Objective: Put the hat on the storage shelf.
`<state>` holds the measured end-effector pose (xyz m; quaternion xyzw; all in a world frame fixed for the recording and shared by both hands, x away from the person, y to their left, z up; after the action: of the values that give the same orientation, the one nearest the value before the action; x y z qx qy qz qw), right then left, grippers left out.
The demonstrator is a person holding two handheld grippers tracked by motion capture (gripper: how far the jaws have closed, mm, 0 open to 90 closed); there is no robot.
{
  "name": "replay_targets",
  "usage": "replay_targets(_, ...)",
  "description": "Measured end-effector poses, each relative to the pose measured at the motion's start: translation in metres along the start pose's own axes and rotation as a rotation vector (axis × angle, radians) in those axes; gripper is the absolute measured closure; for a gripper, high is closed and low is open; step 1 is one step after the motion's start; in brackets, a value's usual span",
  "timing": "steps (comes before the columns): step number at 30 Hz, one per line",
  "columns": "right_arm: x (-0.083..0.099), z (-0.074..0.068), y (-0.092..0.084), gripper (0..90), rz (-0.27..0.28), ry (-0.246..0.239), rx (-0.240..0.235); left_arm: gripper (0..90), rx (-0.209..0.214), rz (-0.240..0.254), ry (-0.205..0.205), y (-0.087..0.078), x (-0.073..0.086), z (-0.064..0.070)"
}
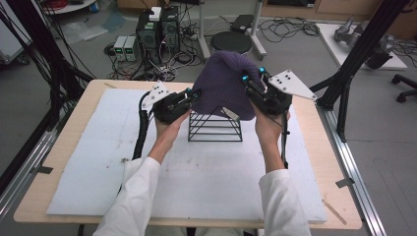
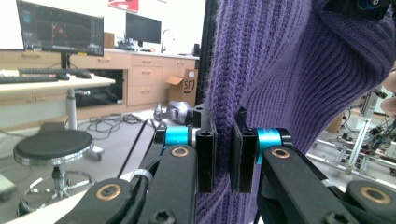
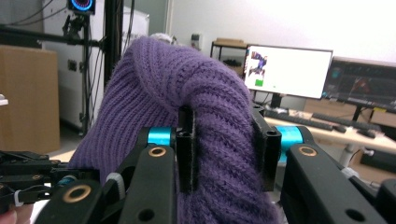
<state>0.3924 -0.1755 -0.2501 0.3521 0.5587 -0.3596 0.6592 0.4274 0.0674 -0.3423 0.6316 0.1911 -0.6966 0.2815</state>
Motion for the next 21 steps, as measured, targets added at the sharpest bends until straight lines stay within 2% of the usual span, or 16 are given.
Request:
replay_targets(8,0.018,-0.012,0.005,68.3,-0.037,0.001,-0.027,82.8,-0.011,-0.012,-0.034,-0.011,0.021,-0.007)
replay_targets(18,0.028,-0.018,0.011,68.1,-0.078,-0.014,-0.036,82.7,-0.018,-0.019,-0.067,-0.015,0.04,-0.011)
replay_targets(21,0.032,-0.019,0.01,68.1,-0.083,-0.018,-0.033,82.7,-0.013,-0.036,-0.073,-0.014,0.044,-0.011)
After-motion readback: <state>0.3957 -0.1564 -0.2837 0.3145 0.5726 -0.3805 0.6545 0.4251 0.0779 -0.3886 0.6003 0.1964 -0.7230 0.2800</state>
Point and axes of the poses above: each handheld gripper's, and its own axes: y roughly forward along the jaws, x roughly out of its underside, z roughly to its right, the point moved 4 cm from there along y, roughly forward along the jaws, and after that the axes turned 1 degree about -y, right-handed, at the moved point
